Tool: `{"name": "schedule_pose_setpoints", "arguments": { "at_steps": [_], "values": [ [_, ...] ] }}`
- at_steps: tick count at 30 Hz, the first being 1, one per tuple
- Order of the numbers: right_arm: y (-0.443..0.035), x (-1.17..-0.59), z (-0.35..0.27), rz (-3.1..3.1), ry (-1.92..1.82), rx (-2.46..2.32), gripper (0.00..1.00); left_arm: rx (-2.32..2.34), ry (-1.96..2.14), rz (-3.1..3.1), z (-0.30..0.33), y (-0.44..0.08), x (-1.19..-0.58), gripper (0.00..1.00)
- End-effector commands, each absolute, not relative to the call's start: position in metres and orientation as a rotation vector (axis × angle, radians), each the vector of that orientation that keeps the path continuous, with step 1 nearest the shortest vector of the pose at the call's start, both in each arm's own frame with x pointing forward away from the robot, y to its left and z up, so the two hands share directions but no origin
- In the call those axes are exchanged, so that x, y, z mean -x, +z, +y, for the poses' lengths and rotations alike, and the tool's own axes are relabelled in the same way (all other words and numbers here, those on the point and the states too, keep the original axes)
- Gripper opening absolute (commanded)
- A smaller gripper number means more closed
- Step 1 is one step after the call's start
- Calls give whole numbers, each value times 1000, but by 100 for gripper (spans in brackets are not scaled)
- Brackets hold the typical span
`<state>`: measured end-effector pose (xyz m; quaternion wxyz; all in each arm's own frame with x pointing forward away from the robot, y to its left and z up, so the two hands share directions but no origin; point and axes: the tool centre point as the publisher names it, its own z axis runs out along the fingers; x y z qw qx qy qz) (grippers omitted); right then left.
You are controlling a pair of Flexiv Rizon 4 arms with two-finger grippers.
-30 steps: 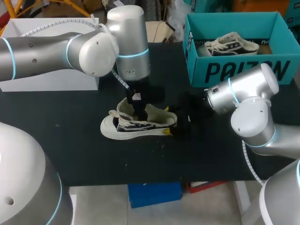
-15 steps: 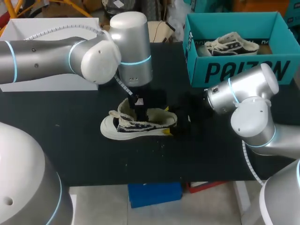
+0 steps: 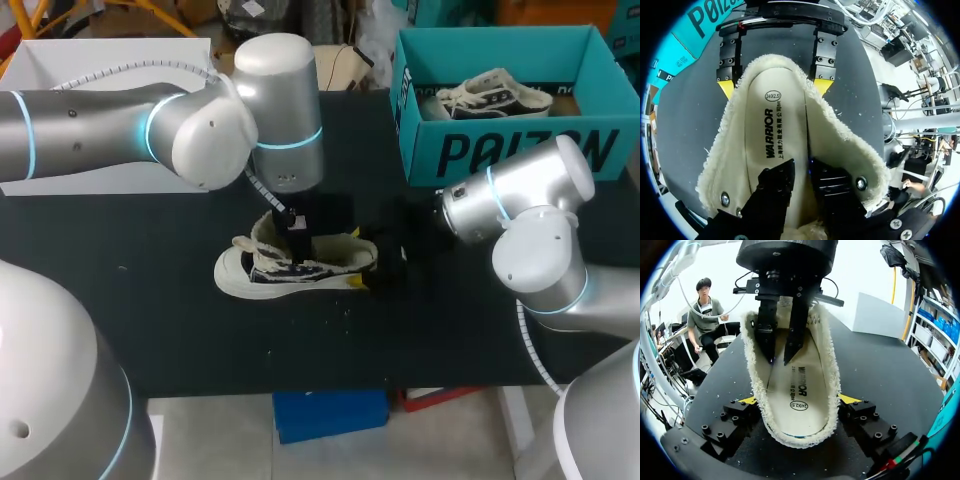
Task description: Take the shoe out of the shoebox, open the shoe tongue, remove and reinsert the insole, then place the shoe into the shoebox
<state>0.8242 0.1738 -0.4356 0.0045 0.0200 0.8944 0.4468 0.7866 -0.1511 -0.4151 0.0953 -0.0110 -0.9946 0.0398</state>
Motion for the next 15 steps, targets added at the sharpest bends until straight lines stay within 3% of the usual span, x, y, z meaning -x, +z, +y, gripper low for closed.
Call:
{"name": "schedule_pose_setpoints", "arguments": {
  "at_steps": [1, 5, 8, 10, 11, 15],
  "values": [
    [-441, -826, 175, 2803, 1396, -68, 0, 14, 74, -2973, -153, -421, -776, 41],
    [-441, -826, 175, 2803, 1396, -68, 0, -59, -46, -3023, -150, -425, -777, 38],
    [-441, -826, 175, 2803, 1396, -68, 0, -105, -124, -3064, -146, -429, -778, 45],
    [-441, -826, 175, 2803, 1396, -68, 0, -140, -204, -3099, -142, -432, -779, 34],
    [-441, -826, 175, 2803, 1396, -68, 0, -159, -239, -3111, -140, -433, -780, 33],
    [-441, -826, 175, 2803, 1396, -68, 0, -180, -353, -3168, -132, -437, -783, 39]
  ]
}}
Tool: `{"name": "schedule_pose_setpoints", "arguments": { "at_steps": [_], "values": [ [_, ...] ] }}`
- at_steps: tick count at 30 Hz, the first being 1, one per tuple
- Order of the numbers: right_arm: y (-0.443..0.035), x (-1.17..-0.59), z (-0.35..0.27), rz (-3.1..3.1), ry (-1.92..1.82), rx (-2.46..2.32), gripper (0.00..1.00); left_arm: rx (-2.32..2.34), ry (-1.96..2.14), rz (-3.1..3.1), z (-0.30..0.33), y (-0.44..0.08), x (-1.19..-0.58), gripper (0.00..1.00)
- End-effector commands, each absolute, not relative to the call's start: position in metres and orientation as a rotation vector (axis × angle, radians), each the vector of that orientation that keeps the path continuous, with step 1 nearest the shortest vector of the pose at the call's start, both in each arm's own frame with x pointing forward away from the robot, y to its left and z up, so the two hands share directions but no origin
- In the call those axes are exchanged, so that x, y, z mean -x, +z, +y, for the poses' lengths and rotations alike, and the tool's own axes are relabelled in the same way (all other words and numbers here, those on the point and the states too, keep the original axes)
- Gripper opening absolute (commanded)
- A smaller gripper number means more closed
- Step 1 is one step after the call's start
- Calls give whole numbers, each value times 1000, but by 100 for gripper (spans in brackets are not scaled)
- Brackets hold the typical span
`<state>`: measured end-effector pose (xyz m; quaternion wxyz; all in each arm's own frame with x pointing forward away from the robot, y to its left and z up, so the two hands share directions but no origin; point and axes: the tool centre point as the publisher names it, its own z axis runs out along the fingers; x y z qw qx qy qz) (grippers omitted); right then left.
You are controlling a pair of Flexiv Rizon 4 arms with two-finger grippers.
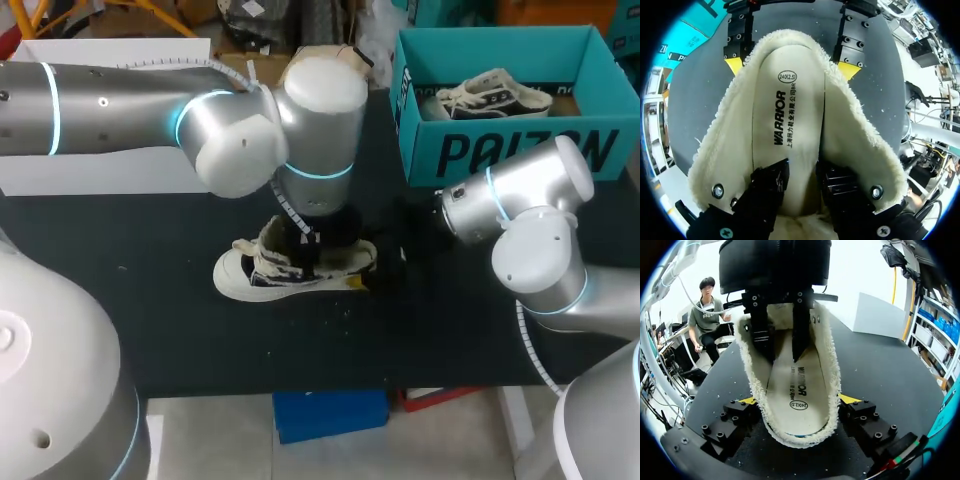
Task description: Take the shoe out of the shoebox, open the shoe tongue, remove and reinsert the insole, then place the shoe into the shoebox
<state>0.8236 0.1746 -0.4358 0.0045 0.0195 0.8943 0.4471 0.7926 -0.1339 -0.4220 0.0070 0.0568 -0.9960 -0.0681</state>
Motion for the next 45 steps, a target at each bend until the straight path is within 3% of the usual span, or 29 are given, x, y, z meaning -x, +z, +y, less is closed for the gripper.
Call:
{"name": "schedule_pose_setpoints", "arguments": {
  "at_steps": [1, 9, 21, 32, 35, 45],
  "values": [
    [-441, -826, 175, 2803, 1396, -68, 0, -189, -373, -3187, -130, -437, -783, 42],
    [-441, -826, 175, 2803, 1396, -68, 0, -237, -592, -3350, -118, -444, -788, 44],
    [-441, -826, 175, 2803, 1396, -68, 0, -195, -642, -3566, -101, -439, -807, 37],
    [-441, -826, 175, 2803, 1396, -68, 0, -118, -492, -3587, -96, -438, -815, 19],
    [-441, -826, 175, 2803, 1396, -68, 0, -74, -460, -3566, -96, -440, -815, 0],
    [-441, -826, 175, 2803, 1396, -68, 0, 22, -237, -3475, -100, -422, -803, 0]
  ]
}}
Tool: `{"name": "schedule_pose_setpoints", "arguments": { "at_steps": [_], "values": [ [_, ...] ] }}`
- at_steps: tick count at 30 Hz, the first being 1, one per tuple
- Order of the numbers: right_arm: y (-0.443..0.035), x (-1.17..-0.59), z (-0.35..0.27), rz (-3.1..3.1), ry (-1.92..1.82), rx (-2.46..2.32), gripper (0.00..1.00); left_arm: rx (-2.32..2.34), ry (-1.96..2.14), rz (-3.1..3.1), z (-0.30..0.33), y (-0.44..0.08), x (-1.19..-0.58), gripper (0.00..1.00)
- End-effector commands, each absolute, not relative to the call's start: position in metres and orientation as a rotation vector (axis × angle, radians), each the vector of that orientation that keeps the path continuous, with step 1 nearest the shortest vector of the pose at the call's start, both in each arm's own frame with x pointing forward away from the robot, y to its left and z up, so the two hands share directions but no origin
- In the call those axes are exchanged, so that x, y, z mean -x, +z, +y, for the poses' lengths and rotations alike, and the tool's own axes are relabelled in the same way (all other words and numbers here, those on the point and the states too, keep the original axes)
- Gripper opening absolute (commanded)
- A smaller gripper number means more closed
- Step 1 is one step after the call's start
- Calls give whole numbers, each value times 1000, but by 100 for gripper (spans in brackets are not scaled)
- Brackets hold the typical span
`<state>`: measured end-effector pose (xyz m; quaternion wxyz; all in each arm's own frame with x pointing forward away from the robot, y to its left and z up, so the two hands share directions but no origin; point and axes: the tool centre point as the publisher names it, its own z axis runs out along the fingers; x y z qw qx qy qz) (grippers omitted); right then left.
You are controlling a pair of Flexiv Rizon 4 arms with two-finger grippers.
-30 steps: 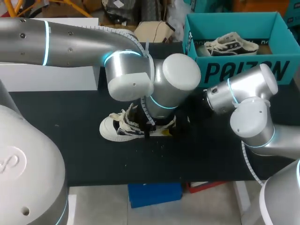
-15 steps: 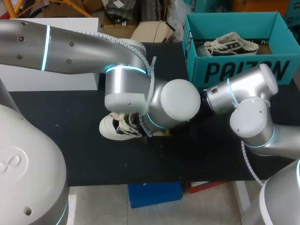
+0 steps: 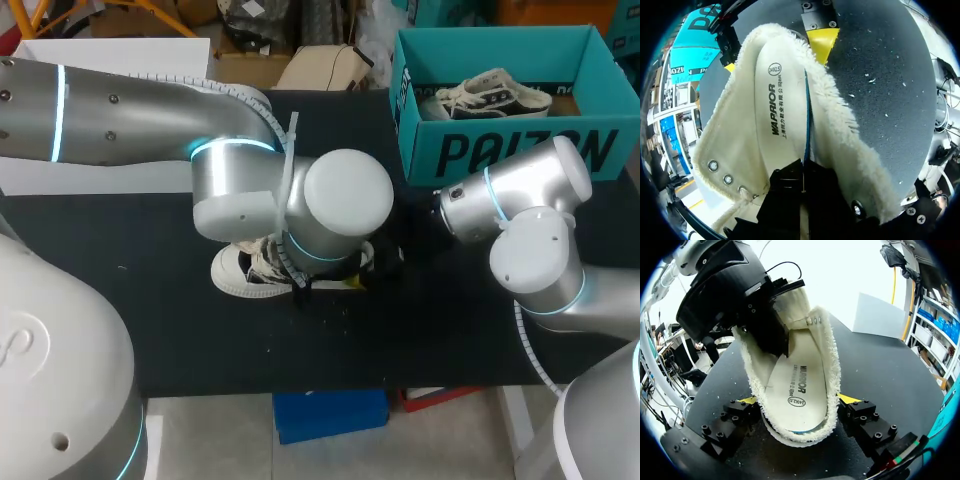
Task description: Take the shoe out of the shoebox, open the shoe tongue, remove and reinsert the insole, then place the shoe into the shoebox
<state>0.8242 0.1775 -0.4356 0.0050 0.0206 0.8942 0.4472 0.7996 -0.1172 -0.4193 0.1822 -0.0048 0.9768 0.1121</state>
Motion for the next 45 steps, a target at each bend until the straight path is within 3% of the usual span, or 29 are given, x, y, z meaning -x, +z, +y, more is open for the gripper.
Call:
{"name": "schedule_pose_setpoints", "arguments": {
  "at_steps": [1, 45],
  "values": [
    [-441, -826, 175, 2803, 1396, -68, 0, -15, 198, 2796, -101, -420, -801, 0],
    [-441, -826, 175, 2803, 1396, -68, 0, -136, -357, 3026, -117, -380, -786, 0]
  ]
}}
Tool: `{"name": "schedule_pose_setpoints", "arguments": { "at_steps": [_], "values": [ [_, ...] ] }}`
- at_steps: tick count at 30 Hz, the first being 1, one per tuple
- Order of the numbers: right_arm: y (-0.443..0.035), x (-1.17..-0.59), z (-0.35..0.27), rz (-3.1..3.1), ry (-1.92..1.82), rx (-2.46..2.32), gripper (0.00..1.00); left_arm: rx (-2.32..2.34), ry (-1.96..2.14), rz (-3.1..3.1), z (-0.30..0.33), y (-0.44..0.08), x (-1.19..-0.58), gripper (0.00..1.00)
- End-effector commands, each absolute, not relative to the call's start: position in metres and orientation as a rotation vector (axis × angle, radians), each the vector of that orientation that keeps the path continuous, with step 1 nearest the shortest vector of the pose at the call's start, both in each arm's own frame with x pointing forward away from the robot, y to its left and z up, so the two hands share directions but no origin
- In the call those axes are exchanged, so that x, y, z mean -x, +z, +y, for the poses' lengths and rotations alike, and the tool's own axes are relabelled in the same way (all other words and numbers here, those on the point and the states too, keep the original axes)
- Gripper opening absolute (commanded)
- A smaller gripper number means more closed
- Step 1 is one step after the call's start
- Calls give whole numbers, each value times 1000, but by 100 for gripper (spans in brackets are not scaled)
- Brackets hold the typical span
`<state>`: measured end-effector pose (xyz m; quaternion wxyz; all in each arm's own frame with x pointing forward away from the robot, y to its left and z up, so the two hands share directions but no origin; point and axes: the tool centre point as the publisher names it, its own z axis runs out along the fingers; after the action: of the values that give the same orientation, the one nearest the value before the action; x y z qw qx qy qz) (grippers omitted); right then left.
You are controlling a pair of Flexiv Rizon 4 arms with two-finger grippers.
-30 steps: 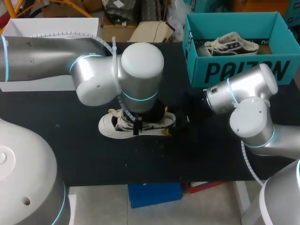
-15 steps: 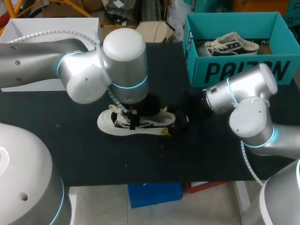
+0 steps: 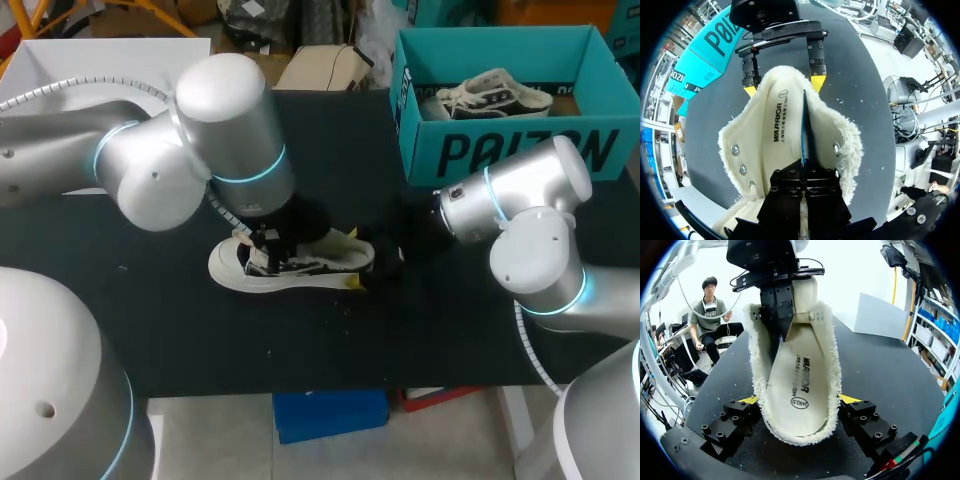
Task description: Take the shoe out of the shoebox, open the shoe tongue, remove and reinsert the insole, then place the shoe into the shoebox
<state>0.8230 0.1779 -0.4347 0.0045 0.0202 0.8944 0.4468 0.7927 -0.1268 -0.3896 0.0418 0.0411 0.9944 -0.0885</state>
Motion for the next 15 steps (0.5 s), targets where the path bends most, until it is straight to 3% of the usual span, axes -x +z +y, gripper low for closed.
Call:
{"name": "schedule_pose_setpoints", "arguments": {
  "at_steps": [1, 15],
  "values": [
    [-441, -826, 175, 2803, 1396, -68, 0, -139, -365, 3024, -117, -379, -785, 0],
    [-441, -826, 175, 2803, 1396, -68, 0, -138, -436, 2989, -114, -364, -785, 0]
  ]
}}
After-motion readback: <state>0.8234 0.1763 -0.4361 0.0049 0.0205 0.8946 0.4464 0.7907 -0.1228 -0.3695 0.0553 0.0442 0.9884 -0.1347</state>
